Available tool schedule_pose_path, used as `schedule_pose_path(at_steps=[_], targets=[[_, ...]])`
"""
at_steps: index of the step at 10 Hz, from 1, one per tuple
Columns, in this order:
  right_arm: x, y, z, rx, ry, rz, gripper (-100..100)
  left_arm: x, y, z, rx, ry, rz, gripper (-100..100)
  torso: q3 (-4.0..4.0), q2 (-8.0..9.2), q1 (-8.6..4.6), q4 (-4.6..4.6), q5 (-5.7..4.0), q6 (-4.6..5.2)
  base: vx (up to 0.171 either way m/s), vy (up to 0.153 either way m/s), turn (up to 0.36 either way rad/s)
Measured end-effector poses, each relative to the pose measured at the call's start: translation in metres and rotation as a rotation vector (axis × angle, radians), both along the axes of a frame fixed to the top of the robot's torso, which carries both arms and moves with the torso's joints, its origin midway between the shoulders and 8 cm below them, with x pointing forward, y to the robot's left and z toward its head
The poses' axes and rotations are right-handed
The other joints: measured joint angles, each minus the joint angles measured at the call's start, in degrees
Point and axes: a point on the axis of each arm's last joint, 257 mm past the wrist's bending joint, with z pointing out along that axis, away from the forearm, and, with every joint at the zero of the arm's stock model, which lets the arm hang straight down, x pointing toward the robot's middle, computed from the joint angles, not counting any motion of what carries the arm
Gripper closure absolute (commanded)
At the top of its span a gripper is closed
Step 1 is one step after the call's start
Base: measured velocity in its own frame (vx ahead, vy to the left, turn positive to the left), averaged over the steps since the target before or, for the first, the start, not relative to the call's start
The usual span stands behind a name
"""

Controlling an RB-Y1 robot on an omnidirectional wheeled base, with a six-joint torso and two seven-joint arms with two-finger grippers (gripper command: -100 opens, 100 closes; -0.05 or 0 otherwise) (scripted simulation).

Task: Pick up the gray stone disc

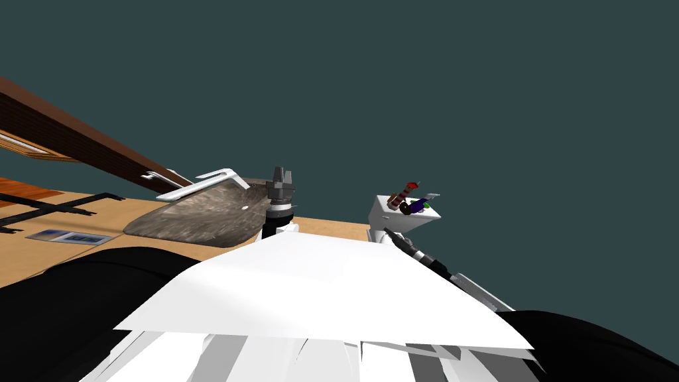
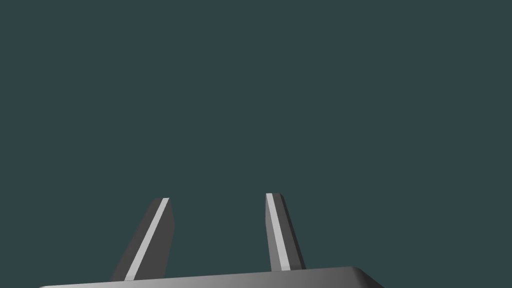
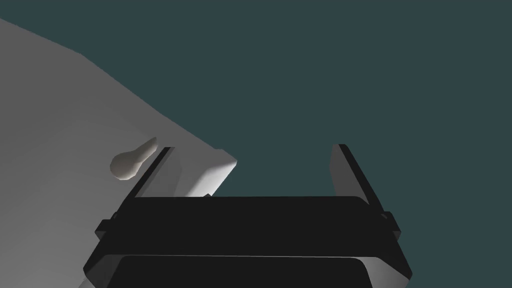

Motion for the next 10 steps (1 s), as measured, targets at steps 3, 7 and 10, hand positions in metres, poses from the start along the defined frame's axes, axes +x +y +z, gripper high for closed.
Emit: schedule_pose_path(at_steps=[3, 7, 10], targets=[[-0.011, -0.025, -0.012, -0.077, 0.066, 0.026, -100, 0.0, 0.0, 0.0, 0.0, 0.0, 0.0, 0, -0.03, -0.05, -0.02, -0.01, -0.01, -0.01, 0.013, -0.019, 0.055], [-0.021, -0.06, -0.022, -0.178, 0.137, 0.058, -100, 0.0, 0.0, 0.0, 0.0, 0.0, 0.0, 0, -0.05, -0.09, -0.02, -0.02, -0.01, -0.01, 0.019, -0.022, 0.062], [-0.023, -0.089, -0.023, -0.253, 0.183, 0.079, -100, 0.0, 0.0, 0.0, 0.0, 0.0, 0.0, 0, -0.07, -0.12, -0.03, -0.03, -0.02, 0.0, 0.03, -0.028, 0.07]])
